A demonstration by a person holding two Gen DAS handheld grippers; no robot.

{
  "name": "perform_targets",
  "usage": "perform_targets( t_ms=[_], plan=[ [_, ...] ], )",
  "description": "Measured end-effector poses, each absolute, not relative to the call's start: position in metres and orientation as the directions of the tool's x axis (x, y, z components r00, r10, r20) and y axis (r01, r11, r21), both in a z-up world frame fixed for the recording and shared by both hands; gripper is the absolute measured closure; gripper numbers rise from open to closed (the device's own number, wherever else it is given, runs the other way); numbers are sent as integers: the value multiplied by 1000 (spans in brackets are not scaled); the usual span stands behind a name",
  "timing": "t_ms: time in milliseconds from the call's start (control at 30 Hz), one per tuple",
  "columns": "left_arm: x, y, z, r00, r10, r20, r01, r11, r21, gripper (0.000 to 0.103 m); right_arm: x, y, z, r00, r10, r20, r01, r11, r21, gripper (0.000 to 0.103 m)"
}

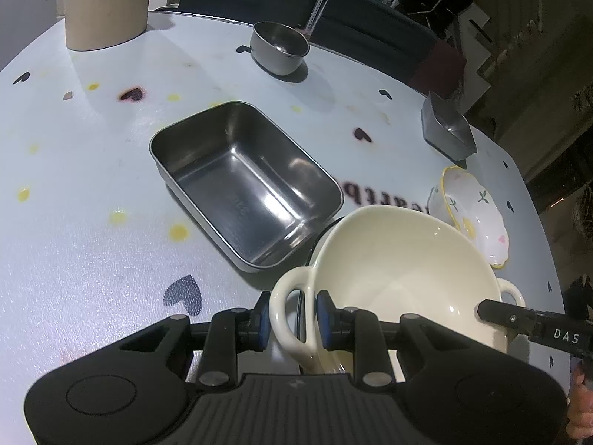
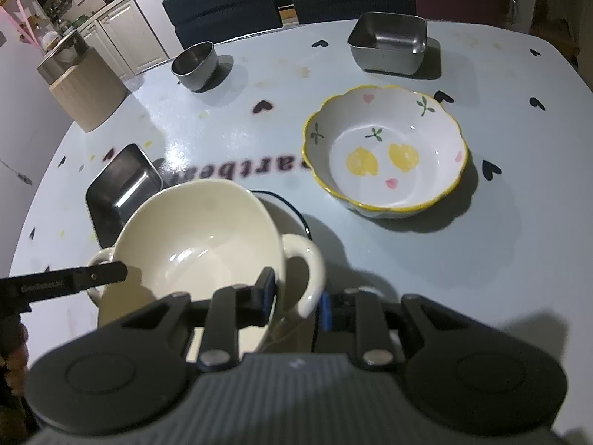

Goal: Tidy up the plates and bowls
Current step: 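Lower the cream bowl onto the table with both tools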

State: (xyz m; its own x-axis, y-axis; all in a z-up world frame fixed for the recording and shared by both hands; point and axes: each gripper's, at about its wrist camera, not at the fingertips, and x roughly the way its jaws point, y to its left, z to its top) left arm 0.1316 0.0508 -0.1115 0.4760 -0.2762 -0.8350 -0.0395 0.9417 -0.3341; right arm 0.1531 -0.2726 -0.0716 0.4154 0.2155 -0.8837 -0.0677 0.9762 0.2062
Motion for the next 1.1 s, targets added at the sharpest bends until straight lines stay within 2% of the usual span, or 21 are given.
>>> perform_targets(
  t_ms=[1100],
  plan=[
    [131, 46, -109, 478, -277, -834, 9, 950, -311, 78, 153, -267, -80, 378, 175, -909, -61, 985, 164, 67]
  ],
)
